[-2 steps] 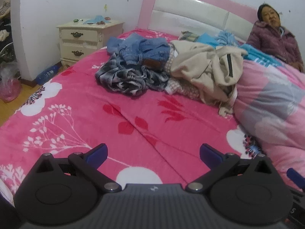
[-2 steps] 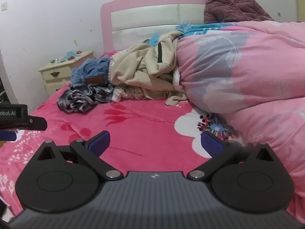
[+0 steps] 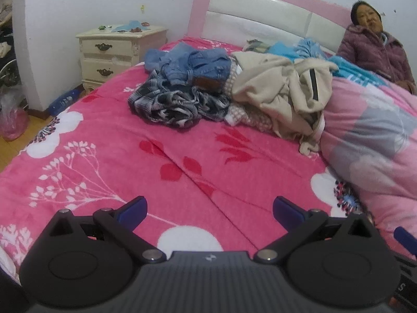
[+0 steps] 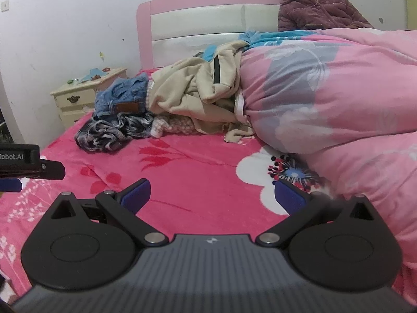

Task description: Fold clothes

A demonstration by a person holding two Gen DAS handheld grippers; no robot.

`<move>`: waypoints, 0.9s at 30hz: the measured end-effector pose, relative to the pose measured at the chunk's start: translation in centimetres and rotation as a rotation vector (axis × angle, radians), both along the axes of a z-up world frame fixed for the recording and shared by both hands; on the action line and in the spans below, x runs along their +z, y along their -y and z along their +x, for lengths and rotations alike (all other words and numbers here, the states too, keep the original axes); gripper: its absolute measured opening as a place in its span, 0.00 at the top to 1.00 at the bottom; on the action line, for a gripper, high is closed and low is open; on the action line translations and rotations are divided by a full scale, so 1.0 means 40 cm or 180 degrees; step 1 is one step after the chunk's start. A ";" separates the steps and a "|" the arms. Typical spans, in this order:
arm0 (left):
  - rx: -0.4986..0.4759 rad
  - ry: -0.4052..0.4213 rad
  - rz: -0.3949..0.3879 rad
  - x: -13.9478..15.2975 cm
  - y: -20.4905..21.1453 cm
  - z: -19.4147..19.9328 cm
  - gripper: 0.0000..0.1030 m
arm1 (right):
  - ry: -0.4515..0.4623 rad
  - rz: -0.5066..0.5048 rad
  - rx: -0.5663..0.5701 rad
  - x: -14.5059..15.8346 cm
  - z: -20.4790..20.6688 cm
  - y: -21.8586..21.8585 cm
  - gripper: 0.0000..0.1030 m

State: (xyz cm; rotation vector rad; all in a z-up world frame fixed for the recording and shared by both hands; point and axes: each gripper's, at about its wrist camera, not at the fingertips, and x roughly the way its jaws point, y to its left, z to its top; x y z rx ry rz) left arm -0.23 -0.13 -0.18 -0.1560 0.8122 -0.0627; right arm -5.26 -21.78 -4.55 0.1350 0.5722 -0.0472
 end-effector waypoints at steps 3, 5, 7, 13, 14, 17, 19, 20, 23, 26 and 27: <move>-0.0049 0.0048 0.0048 -0.006 0.004 -0.008 0.00 | -0.0016 -0.0002 0.0026 0.006 0.006 0.003 0.01; -0.0079 0.0067 0.0146 -0.021 0.021 -0.012 0.00 | -0.0005 0.0013 0.0023 0.008 0.006 0.013 0.01; -0.0099 0.0053 0.0219 -0.032 0.033 -0.009 0.00 | -0.0042 -0.0051 0.0029 -0.004 0.014 0.013 0.01; -0.0094 0.0027 0.0280 -0.036 0.042 -0.006 0.00 | 0.0010 -0.0146 0.0031 -0.007 0.001 -0.003 0.01; -0.0083 0.0025 0.0278 -0.036 0.041 -0.006 0.00 | 0.0009 -0.0149 0.0036 -0.005 0.001 -0.003 0.01; -0.0046 0.0048 0.0291 -0.031 0.038 -0.013 0.00 | 0.0015 -0.0151 0.0047 0.000 0.001 -0.005 0.01; -0.0032 0.0060 0.0307 -0.030 0.034 -0.016 0.00 | 0.0019 -0.0158 0.0052 0.000 0.001 -0.007 0.01; -0.0028 0.0062 0.0313 -0.030 0.033 -0.017 0.00 | 0.0017 -0.0163 0.0054 0.000 0.001 -0.008 0.01; -0.0019 0.0057 0.0322 -0.032 0.030 -0.015 0.00 | 0.0012 -0.0185 0.0054 -0.002 0.001 -0.012 0.01; -0.0016 0.0042 0.0316 -0.034 0.028 -0.012 0.00 | 0.0003 -0.0189 0.0053 -0.004 0.002 -0.014 0.01; -0.0013 0.0039 0.0319 -0.035 0.027 -0.012 0.00 | -0.0002 -0.0190 0.0055 -0.005 0.002 -0.015 0.01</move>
